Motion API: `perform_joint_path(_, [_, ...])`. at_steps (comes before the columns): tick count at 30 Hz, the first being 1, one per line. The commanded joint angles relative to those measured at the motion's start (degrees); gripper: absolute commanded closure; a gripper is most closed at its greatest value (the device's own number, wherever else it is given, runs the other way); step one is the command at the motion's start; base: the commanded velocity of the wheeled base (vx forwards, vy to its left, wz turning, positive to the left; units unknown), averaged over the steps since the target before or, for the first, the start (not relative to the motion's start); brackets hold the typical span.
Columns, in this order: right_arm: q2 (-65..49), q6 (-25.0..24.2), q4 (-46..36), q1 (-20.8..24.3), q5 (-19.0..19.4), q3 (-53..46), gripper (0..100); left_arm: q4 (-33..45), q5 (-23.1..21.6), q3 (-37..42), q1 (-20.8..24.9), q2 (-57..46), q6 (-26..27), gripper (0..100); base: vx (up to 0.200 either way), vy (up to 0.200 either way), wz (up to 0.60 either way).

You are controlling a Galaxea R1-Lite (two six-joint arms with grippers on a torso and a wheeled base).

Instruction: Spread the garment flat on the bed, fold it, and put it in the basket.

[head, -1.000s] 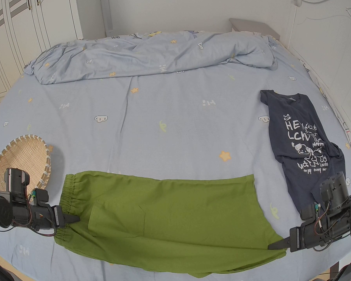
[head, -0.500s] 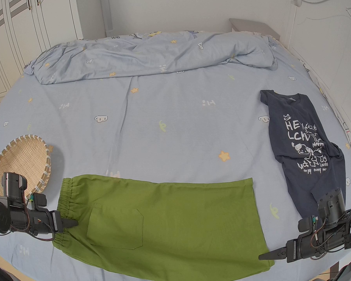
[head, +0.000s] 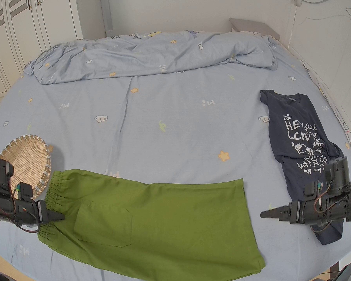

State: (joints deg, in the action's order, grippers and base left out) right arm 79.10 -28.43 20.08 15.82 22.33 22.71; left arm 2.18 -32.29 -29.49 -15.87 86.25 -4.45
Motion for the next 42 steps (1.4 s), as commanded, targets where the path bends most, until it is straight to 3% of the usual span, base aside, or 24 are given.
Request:
perform_joint_path(1, [-0.44,-0.31,-4.26,-0.97,0.08,9.81,0,11.97,0.04,-11.64,-9.70,-2.22,8.67,100,0.000,0.000,0.00])
perform_joint_path(7, [-0.44,-0.31,-4.35,-0.62,0.17,9.46,0,16.10,-0.14,-13.58,-9.09,-2.31,9.90,100,0.000,0.000,0.00])
perform_joint_path(13, [-0.71,-0.22,-4.52,-0.53,-0.01,9.72,0,21.55,-0.05,-16.83,2.16,-11.98,1.29,100,0.000,0.000,0.00])
perform_joint_path(16, [-0.79,-0.14,-4.61,-0.53,-0.01,9.72,0,28.32,0.48,-23.95,10.86,-16.64,-5.92,100,0.000,0.000,0.00])
perform_joint_path(20, [-0.79,-0.14,-4.61,-0.53,-0.10,9.72,0,34.29,3.29,-30.01,19.56,-17.17,-10.84,100,0.000,0.000,0.00])
perform_joint_path(21, [-0.79,-0.14,-4.70,-0.53,-0.10,9.72,0,34.56,7.16,-31.24,24.57,-16.90,-13.66,100,0.000,0.000,0.00])
perform_joint_path(23, [-0.79,-0.05,-4.61,-0.53,-0.10,9.72,0,34.56,10.58,-31.77,29.41,-16.55,-16.20,100,0.000,0.000,0.00])
perform_joint_path(24, [-0.71,-0.05,-4.61,-0.53,-0.10,9.81,0,34.47,12.96,-32.30,34.15,-16.20,-18.23,100,0.000,0.000,0.00])
perform_joint_path(25, [-0.71,-0.05,-4.61,-0.53,-0.10,9.81,0,34.47,12.96,-32.30,34.15,-16.20,-18.23,100,0.000,0.000,0.00])
perform_joint_path(26, [-0.71,-0.05,-4.61,-0.53,-0.10,9.72,0,34.47,15.77,-33.00,39.78,-14.71,-20.51,100,0.000,0.000,0.00])
perform_joint_path(28, [-0.71,-0.05,-4.61,-0.44,-0.10,9.63,0,34.47,18.05,-33.79,43.65,-13.04,-21.92,100,0.000,0.000,0.00])
perform_joint_path(42, [-0.35,0.22,-4.61,-0.44,-0.18,9.28,0,22.43,22.62,-35.11,54.10,-0.12,-26.84,100,0.000,0.000,0.00])
